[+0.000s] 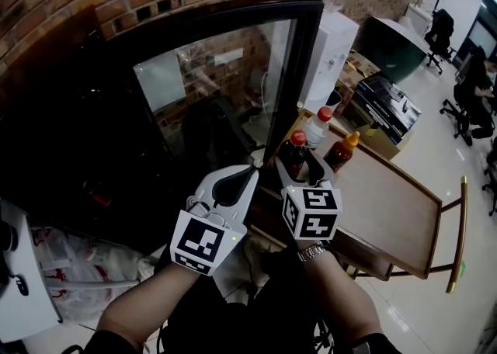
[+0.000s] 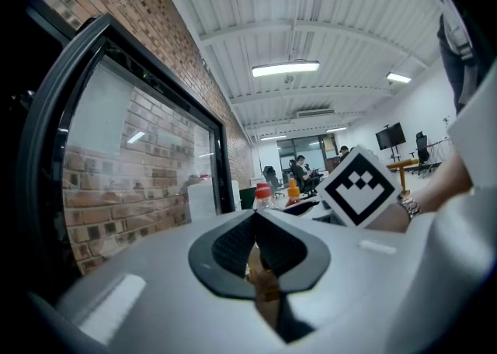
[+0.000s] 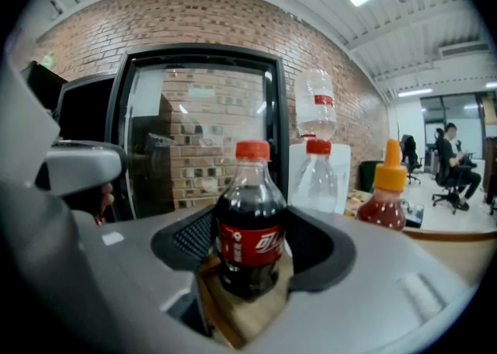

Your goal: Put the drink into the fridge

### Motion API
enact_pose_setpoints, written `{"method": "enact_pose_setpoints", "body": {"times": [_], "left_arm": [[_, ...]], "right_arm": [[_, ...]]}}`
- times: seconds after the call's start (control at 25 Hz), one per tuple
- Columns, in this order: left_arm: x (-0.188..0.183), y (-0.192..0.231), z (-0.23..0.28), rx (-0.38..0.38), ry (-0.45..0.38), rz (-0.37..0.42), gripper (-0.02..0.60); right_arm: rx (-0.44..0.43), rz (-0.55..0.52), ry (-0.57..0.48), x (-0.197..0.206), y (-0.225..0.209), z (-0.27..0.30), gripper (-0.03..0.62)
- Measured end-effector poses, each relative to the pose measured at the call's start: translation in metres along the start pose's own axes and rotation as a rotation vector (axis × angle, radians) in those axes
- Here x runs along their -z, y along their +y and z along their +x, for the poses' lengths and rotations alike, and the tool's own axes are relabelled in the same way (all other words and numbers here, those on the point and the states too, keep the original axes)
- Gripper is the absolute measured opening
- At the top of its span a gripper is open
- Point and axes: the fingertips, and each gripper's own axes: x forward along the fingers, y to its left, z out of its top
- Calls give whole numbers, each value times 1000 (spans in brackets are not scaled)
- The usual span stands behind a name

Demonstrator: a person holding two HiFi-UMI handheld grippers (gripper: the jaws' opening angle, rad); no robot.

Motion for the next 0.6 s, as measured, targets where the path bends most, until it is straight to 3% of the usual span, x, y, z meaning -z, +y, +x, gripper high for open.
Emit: {"method": "enact_pose_setpoints", "body": {"times": [0.6], "left_arm": [[-11,22,-56,-122,-10,17,5]], "right_arm": [[-147,-34,-107,-40,74,-30,281]]}}
